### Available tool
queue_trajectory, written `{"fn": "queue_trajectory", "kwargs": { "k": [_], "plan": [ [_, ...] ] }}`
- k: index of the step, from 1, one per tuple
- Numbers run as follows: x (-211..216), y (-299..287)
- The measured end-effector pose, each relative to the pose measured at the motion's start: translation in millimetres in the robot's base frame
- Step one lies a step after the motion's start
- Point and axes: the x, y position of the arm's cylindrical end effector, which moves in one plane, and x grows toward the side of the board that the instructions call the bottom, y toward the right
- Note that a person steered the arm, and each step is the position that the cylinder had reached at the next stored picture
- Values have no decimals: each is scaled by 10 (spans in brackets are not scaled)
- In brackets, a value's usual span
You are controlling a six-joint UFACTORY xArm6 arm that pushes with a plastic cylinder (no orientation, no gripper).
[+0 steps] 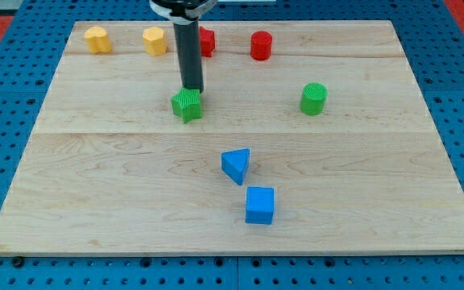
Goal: Move blue triangle below green star
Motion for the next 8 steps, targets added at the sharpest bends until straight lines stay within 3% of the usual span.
{"fn": "queue_trajectory", "kwargs": {
  "k": [1,2,5,6,8],
  "plan": [
    [-130,296],
    [-12,1023],
    [1220,1472],
    [1597,1300],
    [1310,38]
  ]
}}
